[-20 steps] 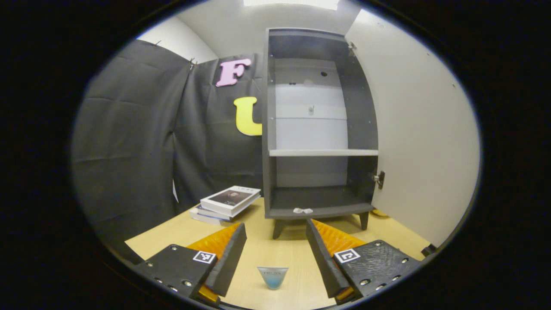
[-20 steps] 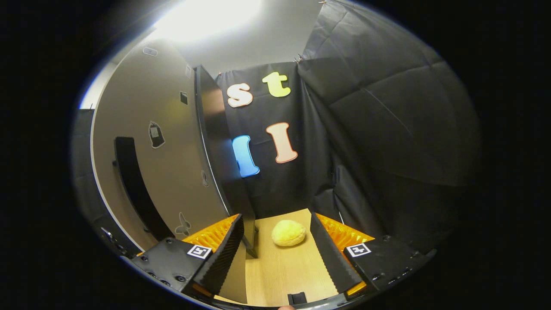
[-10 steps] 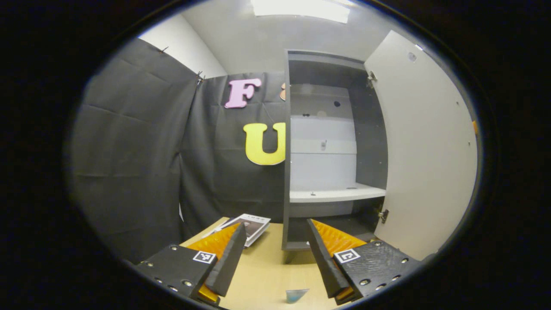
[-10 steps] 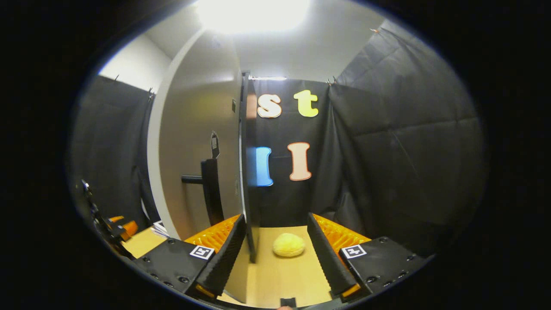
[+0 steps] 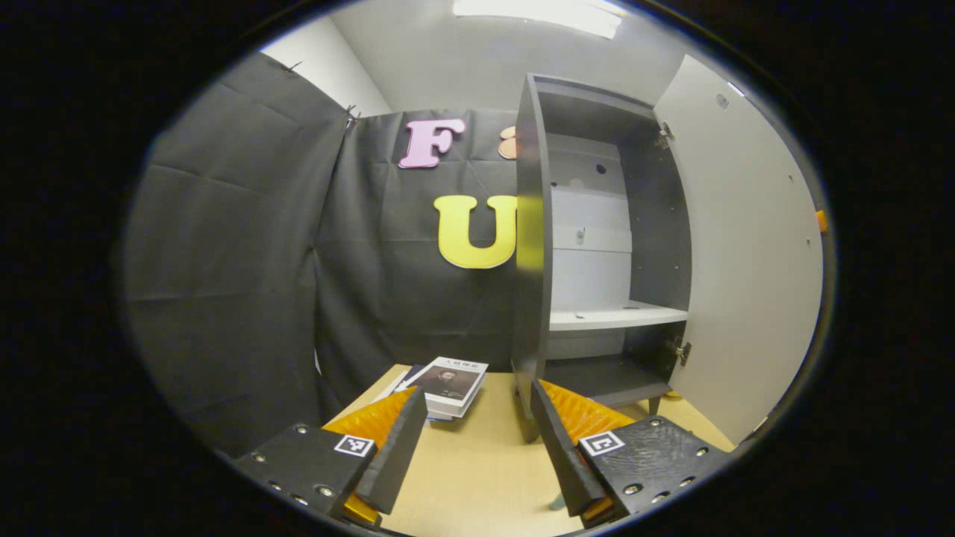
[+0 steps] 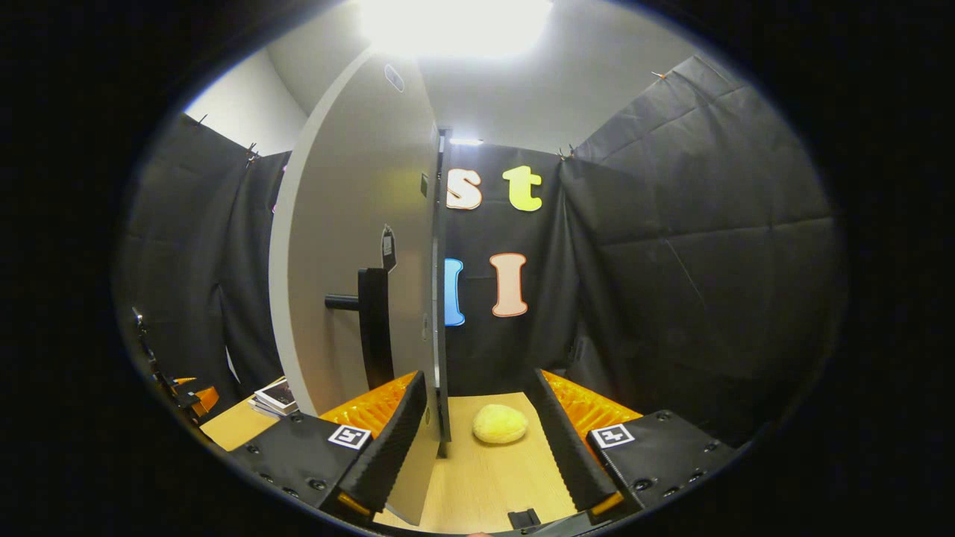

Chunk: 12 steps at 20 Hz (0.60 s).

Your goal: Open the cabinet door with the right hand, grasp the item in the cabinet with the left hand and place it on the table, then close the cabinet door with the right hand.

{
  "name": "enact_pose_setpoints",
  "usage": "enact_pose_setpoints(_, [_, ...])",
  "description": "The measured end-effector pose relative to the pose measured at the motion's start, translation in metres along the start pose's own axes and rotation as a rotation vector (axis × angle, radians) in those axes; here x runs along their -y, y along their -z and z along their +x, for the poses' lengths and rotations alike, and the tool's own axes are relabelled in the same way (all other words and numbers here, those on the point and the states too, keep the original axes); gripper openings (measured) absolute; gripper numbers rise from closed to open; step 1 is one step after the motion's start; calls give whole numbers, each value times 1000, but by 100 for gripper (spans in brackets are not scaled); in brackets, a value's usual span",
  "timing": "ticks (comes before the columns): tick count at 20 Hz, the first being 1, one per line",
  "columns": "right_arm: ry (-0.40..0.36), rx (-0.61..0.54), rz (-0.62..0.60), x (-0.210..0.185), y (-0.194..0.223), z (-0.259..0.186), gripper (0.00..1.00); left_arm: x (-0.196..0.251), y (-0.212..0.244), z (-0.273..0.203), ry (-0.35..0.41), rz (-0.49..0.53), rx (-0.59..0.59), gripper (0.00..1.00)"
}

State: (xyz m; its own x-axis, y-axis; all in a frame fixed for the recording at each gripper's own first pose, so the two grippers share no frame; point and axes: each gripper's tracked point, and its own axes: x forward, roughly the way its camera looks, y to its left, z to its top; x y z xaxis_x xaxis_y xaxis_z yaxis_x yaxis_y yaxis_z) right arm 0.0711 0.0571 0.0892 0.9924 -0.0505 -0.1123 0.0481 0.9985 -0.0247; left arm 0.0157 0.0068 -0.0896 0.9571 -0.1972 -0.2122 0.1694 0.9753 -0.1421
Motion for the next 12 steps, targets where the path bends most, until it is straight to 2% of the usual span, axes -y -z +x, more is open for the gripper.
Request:
enact_pose_setpoints(2, [-19,5,-3,-23,0,-1,89,-11,-1,2,14,3,2,84])
enact_pose_setpoints(3, [-32,7,-1,-35,0,0,92,-16,-3,0,18,5,7,84])
enact_pose_setpoints(5, [-53,11,5,-56,-1,4,89,-26,1,-2,24,1,5,84])
enact_pose_setpoints(7, [-69,13,12,-76,0,8,92,-35,3,-5,29,-5,3,84])
enact_pose_setpoints(8, [-79,15,17,-84,1,12,89,-42,3,-7,27,-4,4,84])
enact_pose_setpoints(12, [-136,15,29,-122,0,23,95,-65,8,-18,9,9,3,84])
